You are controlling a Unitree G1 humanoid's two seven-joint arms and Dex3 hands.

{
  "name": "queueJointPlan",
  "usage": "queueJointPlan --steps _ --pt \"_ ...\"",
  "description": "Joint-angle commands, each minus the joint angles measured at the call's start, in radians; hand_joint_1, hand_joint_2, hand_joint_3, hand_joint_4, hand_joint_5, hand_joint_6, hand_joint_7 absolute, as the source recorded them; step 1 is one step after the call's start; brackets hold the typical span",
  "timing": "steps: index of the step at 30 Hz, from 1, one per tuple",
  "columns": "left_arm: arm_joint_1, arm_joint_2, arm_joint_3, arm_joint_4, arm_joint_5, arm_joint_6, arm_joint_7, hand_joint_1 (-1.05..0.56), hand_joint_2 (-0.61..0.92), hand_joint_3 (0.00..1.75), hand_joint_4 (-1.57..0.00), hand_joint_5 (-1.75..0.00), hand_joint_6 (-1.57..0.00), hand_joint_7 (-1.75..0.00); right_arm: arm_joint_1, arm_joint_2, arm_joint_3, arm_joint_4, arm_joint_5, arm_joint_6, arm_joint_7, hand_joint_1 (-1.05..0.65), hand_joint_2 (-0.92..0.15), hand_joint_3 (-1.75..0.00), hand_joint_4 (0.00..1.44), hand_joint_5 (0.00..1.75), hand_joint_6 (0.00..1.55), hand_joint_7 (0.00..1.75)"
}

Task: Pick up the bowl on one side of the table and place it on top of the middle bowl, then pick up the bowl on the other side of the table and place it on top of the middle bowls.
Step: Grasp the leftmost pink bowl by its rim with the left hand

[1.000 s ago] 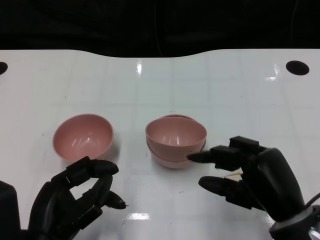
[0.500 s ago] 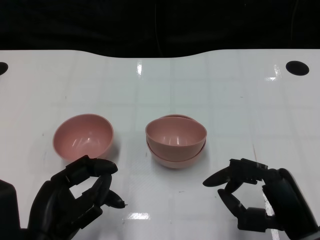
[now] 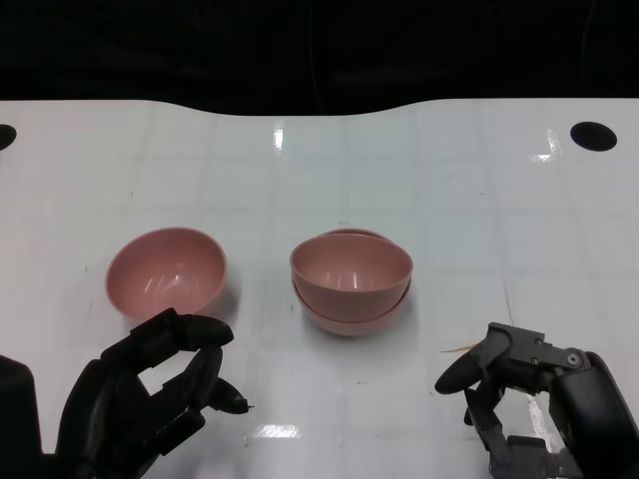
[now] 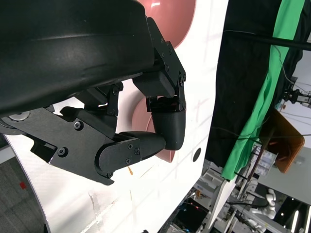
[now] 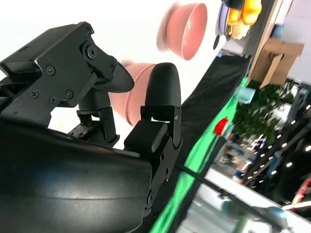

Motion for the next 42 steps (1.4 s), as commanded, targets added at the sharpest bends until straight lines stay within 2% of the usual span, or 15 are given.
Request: queueJointPlan --steps 1,8,17,20,25,26,28,30,31,32,36,39,42 --pt "-0.002 0.014 0.004 -0.011 0.004 -0.003 0.006 -0.18 0.72 0.72 -0.76 -1.45 -0.74 -1.22 0.021 0.010 -0.017 -0.033 0.026 0.034 0.015 0.00 -0.47 -1.20 0.84 1.57 0.79 1.25" --pt "-0.005 0.021 0.013 -0.002 -0.005 -0.017 -0.013 -0.18 0.70 0.79 -0.75 -1.46 -0.73 -1.23 0.051 0.043 -0.035 -0.066 0.061 0.106 0.027 -0.01 -0.49 -1.20 0.79 1.58 0.74 1.36" --pt "-0.018 0.066 0.014 0.020 0.031 -0.078 -0.041 -0.22 0.81 0.59 -0.74 -1.40 -0.70 -1.21 0.037 0.054 -0.048 -0.053 0.079 0.124 0.046 0.00 -0.48 -1.26 0.77 1.61 0.71 1.41" --pt "-0.038 0.080 0.035 0.021 0.010 -0.056 -0.046 -0.23 0.81 0.51 -0.74 -1.30 -0.69 -1.12 0.030 0.061 -0.050 -0.048 0.077 0.123 0.045 0.00 -0.46 -1.27 0.78 1.61 0.72 1.42" --pt "-0.048 0.093 0.041 0.018 0.017 -0.065 -0.052 -0.24 0.80 0.46 -0.72 -1.24 -0.67 -1.07 0.028 0.067 -0.052 -0.040 0.072 0.113 0.044 0.00 -0.45 -1.29 0.79 1.60 0.72 1.42" --pt "-0.059 0.125 0.045 0.011 0.043 -0.080 -0.060 -0.24 0.80 0.45 -0.71 -1.24 -0.67 -1.07 0.027 0.073 -0.049 -0.046 0.067 0.124 0.038 0.00 -0.45 -1.29 0.79 1.60 0.72 1.42" --pt "-0.075 0.177 0.049 0.012 0.091 -0.121 -0.080 -0.34 0.89 0.25 -0.64 -1.14 -0.62 -0.83 0.022 0.086 -0.042 -0.053 0.059 0.142 0.029 0.00 -0.45 -1.29 0.78 1.59 0.72 1.41" --pt "-0.086 0.226 0.043 0.027 0.162 -0.190 -0.090 -0.37 0.91 0.21 -0.62 -1.08 -0.62 -0.69 0.019 0.094 -0.041 -0.055 0.055 0.145 0.024 0.00 -0.45 -1.29 0.78 1.59 0.72 1.41" --pt "-0.090 0.243 0.040 0.033 0.189 -0.212 -0.090 -0.40 0.92 0.18 -0.64 -1.01 -0.67 -0.54 0.019 0.096 -0.042 -0.054 0.053 0.143 0.024 0.00 -0.45 -1.29 0.78 1.59 0.71 1.40" --pt "-0.092 0.252 0.037 0.037 0.204 -0.226 -0.089 -0.42 0.92 0.17 -0.65 -0.98 -0.69 -0.48 0.018 0.097 -0.043 -0.053 0.052 0.141 0.024 0.00 -0.45 -1.29 0.78 1.59 0.71 1.40" --pt "-0.095 0.257 0.035 0.050 0.213 -0.247 -0.089 -0.43 0.92 0.17 -0.66 -0.95 -0.72 -0.41 0.018 0.101 -0.044 -0.053 0.048 0.141 0.026 0.00 -0.45 -1.29 0.78 1.58 0.71 1.39" --pt "-0.140 0.351 0.008 0.069 0.428 -0.408 -0.044 -0.40 0.92 0.15 -0.59 -0.88 -0.69 -0.31 0.023 0.107 -0.052 -0.064 0.049 0.147 0.022 0.02 -0.45 -1.30 0.78 1.58 0.72 1.40" --pt "-0.174 0.389 -0.009 0.081 0.563 -0.465 0.004 -0.43 0.92 0.06 -0.57 -0.73 -0.72 -0.17 0.026 0.105 -0.059 -0.069 0.052 0.149 0.027 0.02 -0.45 -1.31 0.79 1.58 0.72 1.39"
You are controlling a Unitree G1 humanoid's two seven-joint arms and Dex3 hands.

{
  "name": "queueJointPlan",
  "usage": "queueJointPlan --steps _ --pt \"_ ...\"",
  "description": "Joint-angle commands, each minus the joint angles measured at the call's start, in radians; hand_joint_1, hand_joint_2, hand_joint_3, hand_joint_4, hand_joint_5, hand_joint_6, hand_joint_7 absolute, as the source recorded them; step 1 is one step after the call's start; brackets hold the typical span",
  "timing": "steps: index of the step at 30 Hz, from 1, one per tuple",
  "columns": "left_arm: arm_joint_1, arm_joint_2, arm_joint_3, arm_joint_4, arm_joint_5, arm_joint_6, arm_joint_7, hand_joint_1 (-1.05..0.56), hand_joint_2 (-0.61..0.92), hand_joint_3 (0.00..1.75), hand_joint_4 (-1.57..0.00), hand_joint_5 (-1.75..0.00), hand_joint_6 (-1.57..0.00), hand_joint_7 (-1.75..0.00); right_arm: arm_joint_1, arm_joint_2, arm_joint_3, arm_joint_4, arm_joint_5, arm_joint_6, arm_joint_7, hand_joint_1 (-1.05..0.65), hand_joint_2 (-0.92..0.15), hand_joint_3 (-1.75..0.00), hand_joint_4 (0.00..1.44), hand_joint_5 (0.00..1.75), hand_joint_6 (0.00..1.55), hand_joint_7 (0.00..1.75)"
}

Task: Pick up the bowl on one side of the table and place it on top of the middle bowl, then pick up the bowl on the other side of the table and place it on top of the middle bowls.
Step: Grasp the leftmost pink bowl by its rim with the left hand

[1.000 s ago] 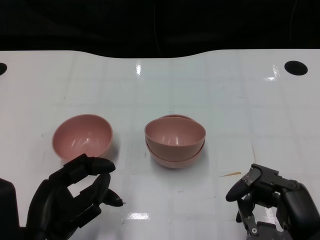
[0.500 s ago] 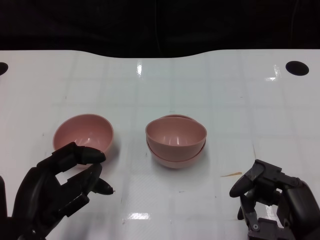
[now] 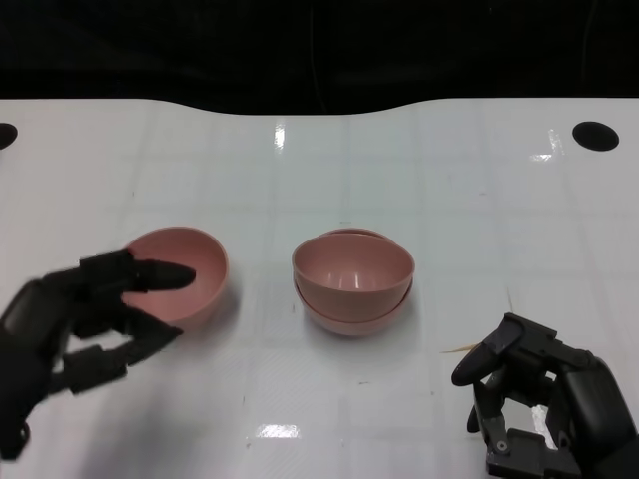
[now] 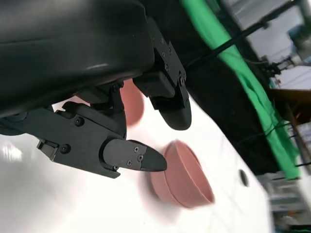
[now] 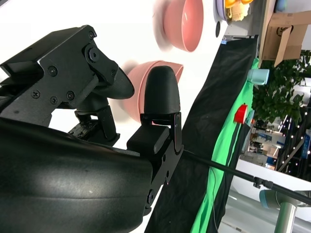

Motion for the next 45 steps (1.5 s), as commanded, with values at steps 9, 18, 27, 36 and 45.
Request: queueJointPlan --steps 9,18,27,36,45 --pt "-0.097 0.147 -0.080 0.026 0.398 -0.077 0.097 -0.48 0.87 0.00 -0.50 -0.51 -0.63 -0.01 0.004 0.003 -0.015 -0.022 0.005 0.016 -0.004 0.02 -0.43 -1.33 0.80 1.57 0.72 1.40" --pt "-0.151 0.187 -0.187 0.039 0.623 -0.020 0.080 -0.55 0.86 0.00 -0.53 -0.31 -0.57 0.00 0.002 0.004 -0.017 -0.019 -0.004 0.008 -0.006 0.01 -0.43 -1.32 0.80 1.56 0.72 1.40" --pt "-0.204 0.193 -0.272 0.093 0.700 0.021 0.049 -0.59 0.87 0.00 -0.54 -0.25 -0.54 0.00 0.005 0.006 -0.017 -0.027 -0.002 0.016 -0.005 0.01 -0.44 -1.31 0.79 1.56 0.72 1.38" --pt "-0.270 0.166 -0.368 0.194 0.807 0.110 0.043 -0.62 0.89 0.00 -0.54 -0.17 -0.51 0.00 0.004 0.006 -0.018 -0.023 0.000 0.010 -0.002 0.01 -0.43 -1.32 0.80 1.55 0.73 1.38" --pt "-0.332 0.144 -0.452 0.329 0.892 0.145 0.132 -0.58 0.88 0.00 -0.62 -0.14 -0.53 -0.01 0.007 0.009 -0.014 -0.030 -0.001 0.021 -0.003 0.01 -0.43 -1.32 0.80 1.56 0.73 1.37"
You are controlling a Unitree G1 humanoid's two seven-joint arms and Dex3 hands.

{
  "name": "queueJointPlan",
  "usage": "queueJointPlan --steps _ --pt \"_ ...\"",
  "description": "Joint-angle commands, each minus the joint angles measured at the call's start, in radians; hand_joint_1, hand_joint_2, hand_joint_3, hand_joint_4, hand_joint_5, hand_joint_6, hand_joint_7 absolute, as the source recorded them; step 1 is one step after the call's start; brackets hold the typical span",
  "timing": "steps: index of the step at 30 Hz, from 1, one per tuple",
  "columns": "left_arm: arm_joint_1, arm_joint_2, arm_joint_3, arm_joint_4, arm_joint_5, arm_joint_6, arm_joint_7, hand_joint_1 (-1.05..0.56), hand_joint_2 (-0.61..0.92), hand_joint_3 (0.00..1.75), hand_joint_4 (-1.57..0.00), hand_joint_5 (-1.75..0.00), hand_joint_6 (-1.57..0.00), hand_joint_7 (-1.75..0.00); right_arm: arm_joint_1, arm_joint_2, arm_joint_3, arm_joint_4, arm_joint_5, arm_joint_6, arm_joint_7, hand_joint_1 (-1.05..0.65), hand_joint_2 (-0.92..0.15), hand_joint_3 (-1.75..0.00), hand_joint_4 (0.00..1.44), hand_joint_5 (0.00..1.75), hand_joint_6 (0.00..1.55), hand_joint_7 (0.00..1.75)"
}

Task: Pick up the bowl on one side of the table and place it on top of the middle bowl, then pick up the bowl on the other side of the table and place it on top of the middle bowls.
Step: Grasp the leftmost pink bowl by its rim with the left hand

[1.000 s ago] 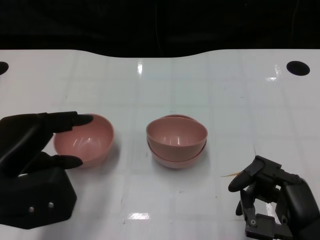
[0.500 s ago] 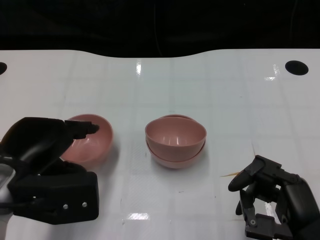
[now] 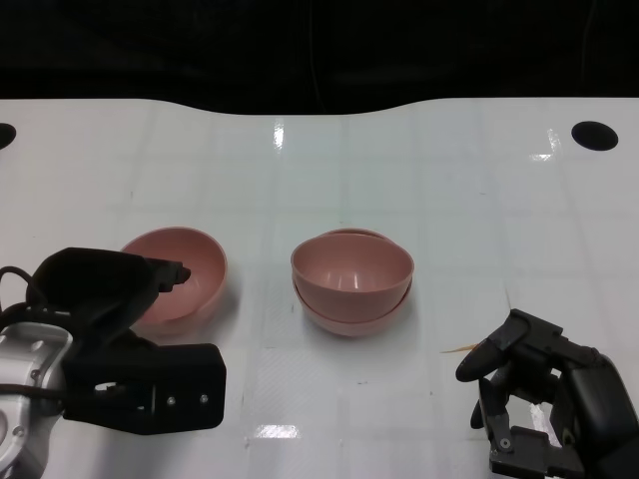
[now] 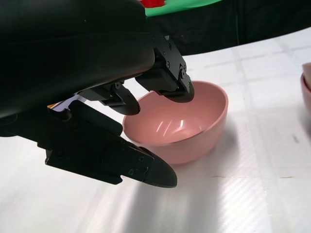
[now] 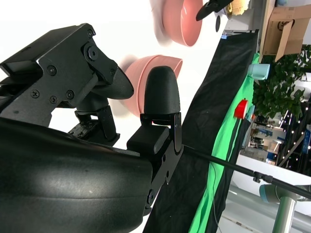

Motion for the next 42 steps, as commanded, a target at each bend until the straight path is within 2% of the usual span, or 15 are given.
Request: queueJointPlan --steps 1,12,20,21,22,23,25,26,28,33,42 --pt "-0.035 -0.002 -0.027 0.070 0.031 0.003 0.057 -0.57 0.88 0.00 -0.63 -0.14 -0.53 -0.01 0.004 -0.001 -0.006 -0.017 0.007 0.006 -0.001 0.01 -0.43 -1.32 0.80 1.56 0.73 1.38" --pt "-0.099 -0.007 -0.083 0.226 0.016 -0.054 0.128 -0.48 0.92 0.01 -0.68 -0.12 -0.57 -0.02 0.009 -0.001 -0.004 -0.023 0.004 0.013 -0.002 0.02 -0.43 -1.32 0.81 1.56 0.73 1.38" --pt "-0.121 -0.004 -0.101 0.321 0.009 -0.122 0.212 -0.40 0.92 0.03 -0.90 -0.22 -0.69 -0.05 0.007 -0.003 -0.005 -0.018 -0.002 0.005 -0.004 0.02 -0.43 -1.31 0.82 1.56 0.74 1.36" --pt "-0.124 -0.002 -0.106 0.337 0.013 -0.136 0.238 -0.39 0.92 0.02 -0.89 -0.45 -0.74 -0.04 0.007 -0.003 -0.005 -0.018 -0.002 0.006 -0.004 0.01 -0.43 -1.31 0.82 1.56 0.74 1.36" --pt "-0.127 -0.001 -0.110 0.350 0.015 -0.148 0.262 -0.38 0.92 0.02 -0.81 -0.86 -0.83 -0.03 0.007 -0.003 -0.005 -0.019 -0.001 0.007 -0.003 0.01 -0.43 -1.31 0.82 1.55 0.74 1.36" --pt "-0.130 0.000 -0.113 0.361 0.015 -0.157 0.279 -0.37 0.92 0.02 -0.77 -1.03 -0.86 -0.02 0.008 -0.003 -0.005 -0.019 -0.001 0.007 -0.003 0.01 -0.43 -1.31 0.82 1.55 0.74 1.36" --pt "-0.135 0.000 -0.120 0.379 0.018 -0.167 0.312 -0.36 0.92 0.02 -0.74 -1.27 -0.92 -0.03 0.008 -0.002 -0.005 -0.020 0.004 0.009 -0.001 0.01 -0.43 -1.31 0.82 1.55 0.74 1.36" --pt "-0.137 0.000 -0.124 0.387 0.022 -0.171 0.330 -0.36 0.92 0.03 -0.70 -1.50 -0.97 -0.04 0.007 -0.002 -0.005 -0.020 0.007 0.010 0.001 0.01 -0.43 -1.31 0.82 1.55 0.74 1.36" --pt "-0.137 0.002 -0.127 0.393 0.029 -0.183 0.372 -0.34 0.91 0.03 -0.67 -1.70 -1.03 -0.06 0.009 -0.002 -0.004 -0.021 0.008 0.012 0.003 0.01 -0.43 -1.31 0.82 1.56 0.74 1.36" --pt "-0.132 0.006 -0.123 0.385 0.037 -0.196 0.424 -0.34 0.92 0.02 -0.67 -1.74 -1.05 -0.05 0.011 -0.002 -0.003 -0.023 0.004 0.016 0.002 0.00 -0.43 -1.30 0.81 1.56 0.74 1.36" --pt "-0.123 0.023 -0.122 0.345 0.067 -0.196 0.481 -0.35 0.92 0.02 -0.64 -1.71 -1.04 -0.03 0.010 -0.003 -0.003 -0.025 0.001 0.020 0.001 0.00 -0.43 -1.29 0.81 1.56 0.74 1.36"
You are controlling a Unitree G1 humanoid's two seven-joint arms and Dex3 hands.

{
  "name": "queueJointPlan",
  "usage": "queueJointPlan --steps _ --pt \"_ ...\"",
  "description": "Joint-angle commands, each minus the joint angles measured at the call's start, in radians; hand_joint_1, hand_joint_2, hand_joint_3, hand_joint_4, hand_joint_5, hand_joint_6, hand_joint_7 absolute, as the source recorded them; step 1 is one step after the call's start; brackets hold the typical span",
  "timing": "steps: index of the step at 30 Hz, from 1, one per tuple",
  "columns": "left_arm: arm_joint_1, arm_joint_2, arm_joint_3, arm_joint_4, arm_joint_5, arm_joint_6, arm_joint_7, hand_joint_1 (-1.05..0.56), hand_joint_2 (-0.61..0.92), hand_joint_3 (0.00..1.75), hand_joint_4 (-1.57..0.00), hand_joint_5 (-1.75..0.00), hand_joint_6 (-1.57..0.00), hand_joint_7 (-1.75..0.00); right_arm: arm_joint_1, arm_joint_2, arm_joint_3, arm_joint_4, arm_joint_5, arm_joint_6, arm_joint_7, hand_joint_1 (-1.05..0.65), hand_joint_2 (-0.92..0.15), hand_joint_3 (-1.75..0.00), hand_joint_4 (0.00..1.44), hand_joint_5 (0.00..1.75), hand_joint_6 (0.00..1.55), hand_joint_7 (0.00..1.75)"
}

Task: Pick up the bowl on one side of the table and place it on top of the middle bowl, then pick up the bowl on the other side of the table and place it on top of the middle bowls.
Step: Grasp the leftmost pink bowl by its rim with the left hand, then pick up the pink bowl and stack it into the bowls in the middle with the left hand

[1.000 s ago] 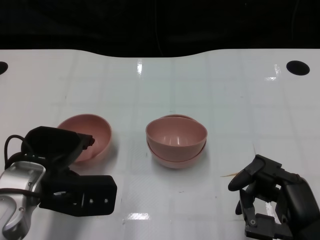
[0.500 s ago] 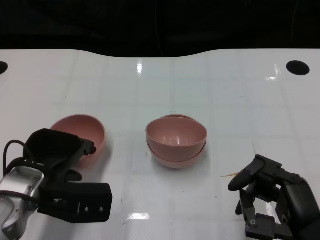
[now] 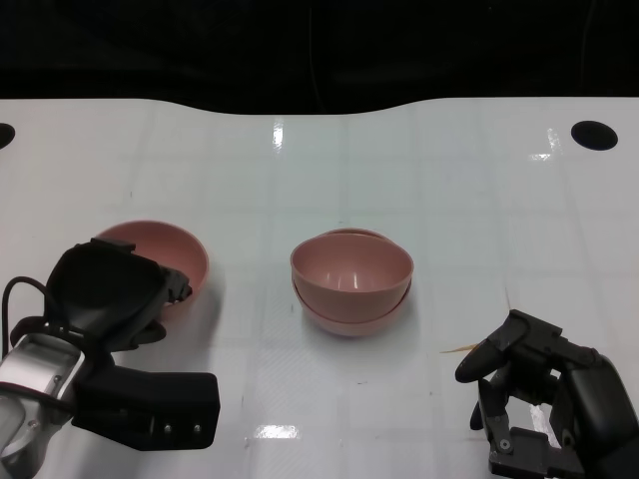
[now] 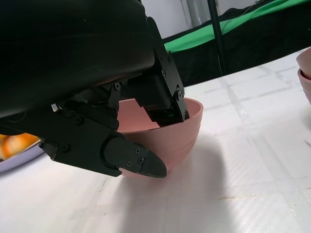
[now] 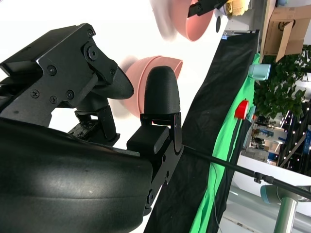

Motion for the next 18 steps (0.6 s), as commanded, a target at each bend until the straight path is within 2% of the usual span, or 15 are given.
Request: queueJointPlan --steps 1,10,13,18 --pt "-0.001 0.024 0.004 -0.016 0.003 0.000 0.029 -0.35 0.92 0.02 -0.65 -1.71 -1.05 -0.03 0.005 -0.003 -0.005 -0.013 0.004 0.007 -0.001 0.00 -0.43 -1.29 0.81 1.56 0.74 1.36" --pt "0.002 0.028 0.046 -0.076 -0.038 -0.019 0.054 -0.36 0.91 0.00 -0.68 -1.68 -1.09 -0.02 0.003 -0.002 -0.004 -0.006 0.003 -0.001 -0.003 0.01 -0.44 -1.30 0.81 1.56 0.74 1.37" --pt "-0.001 0.026 0.065 -0.101 -0.090 -0.046 0.014 -0.36 0.90 0.00 -0.66 -1.74 -1.10 -0.02 0.003 0.001 -0.003 -0.008 0.005 0.003 -0.003 0.01 -0.43 -1.30 0.81 1.56 0.74 1.37" --pt "-0.010 0.030 0.083 -0.168 -0.142 -0.045 -0.077 -0.37 0.90 0.00 -0.65 -1.74 -1.11 -0.02 0.004 0.001 0.000 -0.008 0.003 0.006 -0.003 0.00 -0.43 -1.31 0.81 1.56 0.74 1.37"
